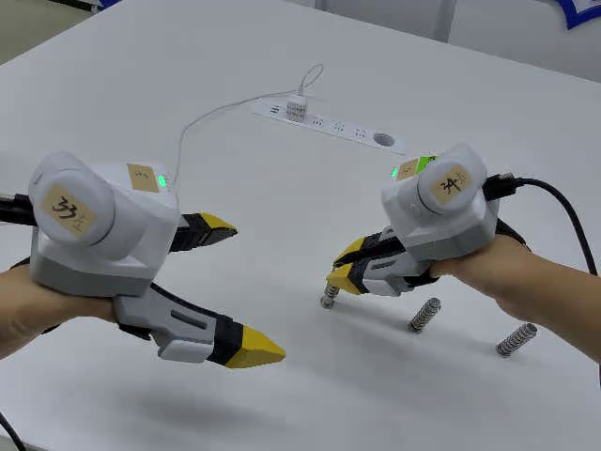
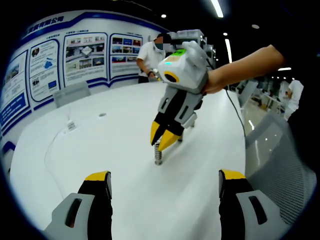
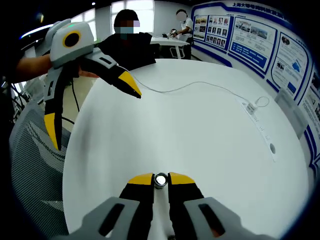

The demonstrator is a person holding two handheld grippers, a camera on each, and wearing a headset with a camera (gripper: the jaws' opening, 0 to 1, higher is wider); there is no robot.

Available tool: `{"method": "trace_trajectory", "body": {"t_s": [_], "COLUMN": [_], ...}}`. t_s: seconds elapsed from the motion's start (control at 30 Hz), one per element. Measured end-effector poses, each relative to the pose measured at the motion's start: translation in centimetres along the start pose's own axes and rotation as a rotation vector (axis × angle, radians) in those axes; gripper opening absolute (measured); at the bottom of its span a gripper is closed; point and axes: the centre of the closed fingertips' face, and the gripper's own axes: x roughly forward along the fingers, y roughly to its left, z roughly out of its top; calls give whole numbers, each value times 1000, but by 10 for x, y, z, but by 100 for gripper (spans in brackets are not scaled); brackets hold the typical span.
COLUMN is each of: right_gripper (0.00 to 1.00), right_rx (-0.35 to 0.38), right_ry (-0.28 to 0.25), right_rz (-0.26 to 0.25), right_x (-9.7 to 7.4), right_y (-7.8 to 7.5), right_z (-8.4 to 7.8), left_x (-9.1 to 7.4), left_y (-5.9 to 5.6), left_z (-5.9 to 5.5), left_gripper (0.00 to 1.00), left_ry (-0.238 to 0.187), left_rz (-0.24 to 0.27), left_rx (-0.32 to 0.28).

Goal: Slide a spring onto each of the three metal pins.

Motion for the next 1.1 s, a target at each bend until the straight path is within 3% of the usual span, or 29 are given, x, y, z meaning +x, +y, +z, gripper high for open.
{"method": "trace_trajectory", "body": {"t_s": [0.57,1.1], "right_gripper": [12,17], "right_rx": [-4,20], "right_ry": [32,-5], "right_rz": [-2,-6], "right_x": [8,1], "right_y": [0,0], "right_z": [-10,-5], "left_x": [1,2], "left_y": [-1,-3], "left_z": [-3,-2], "left_gripper": [91,91], "left_ry": [8,13], "left_rz": [-5,-14], "left_rx": [-10,-5]}}
